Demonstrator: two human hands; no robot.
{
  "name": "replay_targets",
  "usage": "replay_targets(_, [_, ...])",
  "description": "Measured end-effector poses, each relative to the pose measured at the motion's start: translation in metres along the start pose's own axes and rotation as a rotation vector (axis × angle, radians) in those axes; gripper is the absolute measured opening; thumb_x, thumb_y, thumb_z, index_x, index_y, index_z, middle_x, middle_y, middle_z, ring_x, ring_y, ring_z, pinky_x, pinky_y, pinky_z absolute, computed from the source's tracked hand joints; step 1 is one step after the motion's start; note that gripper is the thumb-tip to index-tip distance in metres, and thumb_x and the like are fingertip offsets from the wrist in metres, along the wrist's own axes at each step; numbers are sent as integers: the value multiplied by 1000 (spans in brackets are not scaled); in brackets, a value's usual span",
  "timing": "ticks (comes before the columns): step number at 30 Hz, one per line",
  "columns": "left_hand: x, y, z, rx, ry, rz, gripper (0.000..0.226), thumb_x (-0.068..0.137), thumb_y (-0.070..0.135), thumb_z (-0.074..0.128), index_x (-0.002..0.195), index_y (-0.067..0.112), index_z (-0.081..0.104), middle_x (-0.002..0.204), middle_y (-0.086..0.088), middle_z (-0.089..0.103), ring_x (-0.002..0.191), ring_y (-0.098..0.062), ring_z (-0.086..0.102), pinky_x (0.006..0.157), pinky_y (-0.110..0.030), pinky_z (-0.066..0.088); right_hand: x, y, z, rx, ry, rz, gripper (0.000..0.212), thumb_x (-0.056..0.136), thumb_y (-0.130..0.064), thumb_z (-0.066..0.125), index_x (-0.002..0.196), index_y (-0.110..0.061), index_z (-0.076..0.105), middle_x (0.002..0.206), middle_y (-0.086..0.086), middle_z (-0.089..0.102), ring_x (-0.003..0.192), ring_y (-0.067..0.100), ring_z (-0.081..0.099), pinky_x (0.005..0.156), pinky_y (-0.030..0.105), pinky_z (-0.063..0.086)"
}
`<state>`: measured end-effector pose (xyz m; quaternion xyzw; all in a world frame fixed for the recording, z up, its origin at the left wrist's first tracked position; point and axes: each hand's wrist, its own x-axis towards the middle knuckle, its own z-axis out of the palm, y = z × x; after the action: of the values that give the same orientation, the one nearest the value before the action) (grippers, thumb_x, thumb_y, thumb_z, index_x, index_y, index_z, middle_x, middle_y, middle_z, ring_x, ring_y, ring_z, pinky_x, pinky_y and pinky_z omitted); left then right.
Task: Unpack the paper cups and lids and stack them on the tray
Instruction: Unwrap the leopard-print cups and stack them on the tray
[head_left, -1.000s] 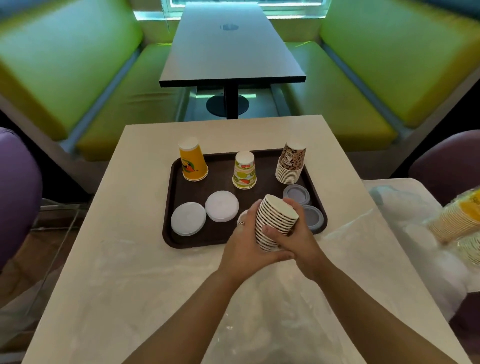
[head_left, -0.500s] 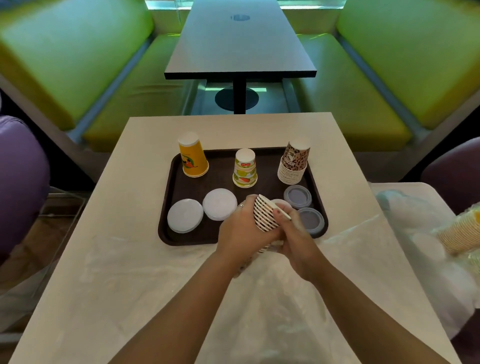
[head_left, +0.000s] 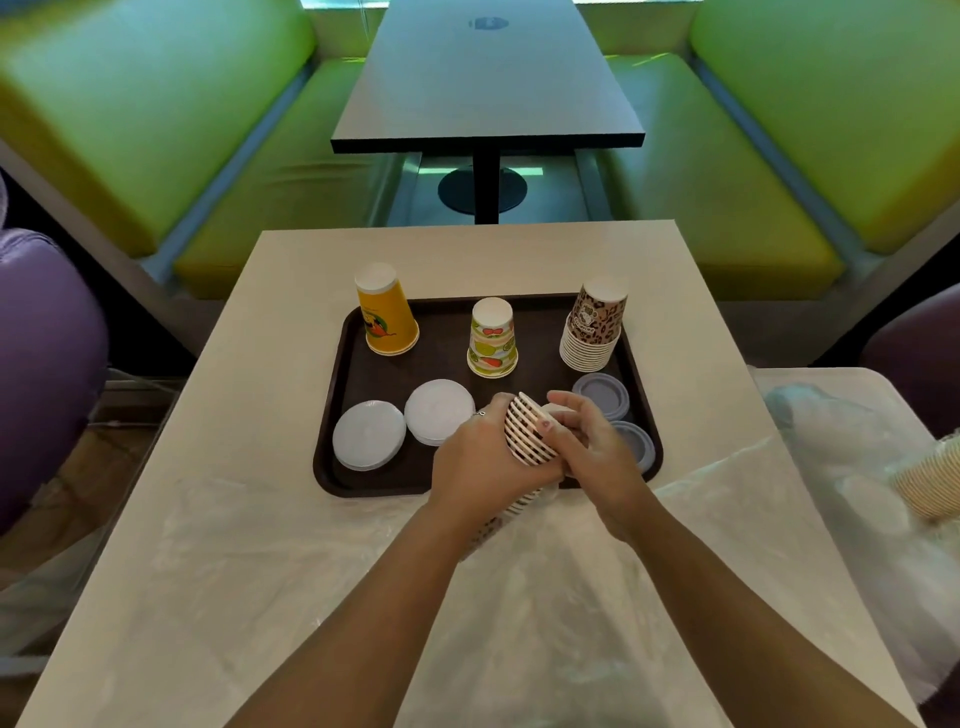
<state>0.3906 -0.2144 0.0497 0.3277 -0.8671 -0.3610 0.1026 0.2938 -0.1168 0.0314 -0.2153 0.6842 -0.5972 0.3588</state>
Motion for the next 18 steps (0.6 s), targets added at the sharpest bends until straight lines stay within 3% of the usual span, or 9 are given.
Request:
replay_targets(4, [3, 1, 0, -11, -12, -4, 65, 70, 57, 71, 122, 28, 46, 102, 10, 61, 88, -6, 58, 64, -14, 44, 5, 1, 2, 14, 26, -25, 32, 92, -26, 57, 122, -29, 45, 113, 4, 61, 96, 13, 64, 71, 25, 56])
replay_targets(11, [12, 3, -2, -45, -14, 8, 65, 66, 57, 73, 120, 30, 48, 101, 11, 64, 89, -4, 60, 75, -28, 54, 18, -1, -1, 63, 96, -68, 31, 92, -23, 55, 123, -25, 48, 112, 4, 63, 97, 13, 64, 74, 27, 55])
replay_targets(13, [13, 3, -2, -52, -14, -3, 63, 66, 57, 73, 117, 29, 49, 99, 11, 65, 88, -4, 61, 74, -28, 54, 26, -2, -5, 97, 122, -57, 29, 94, -22, 53, 123, -21, 50, 113, 5, 63, 100, 15, 64, 81, 33, 55])
replay_targets(16, [16, 1, -4, -69, -19, -24, 61, 69, 54, 73, 118, 27, 49, 101, 11, 64, 90, -4, 61, 76, -28, 54, 35, -5, -13, 50, 36, -20, 41, 93, -31, 55, 132, -18, 49, 111, 0, 64, 105, 16, 62, 93, 43, 52])
replay_targets(18, [19, 0, -7, -86, -20, -16, 59, 70, 52, 74, 118, 28, 49, 101, 11, 64, 90, -5, 60, 77, -27, 53, 37, -8, -18, -26, -46, -72, 42, 96, -29, 50, 136, -23, 45, 111, -4, 62, 105, 12, 62, 95, 39, 51])
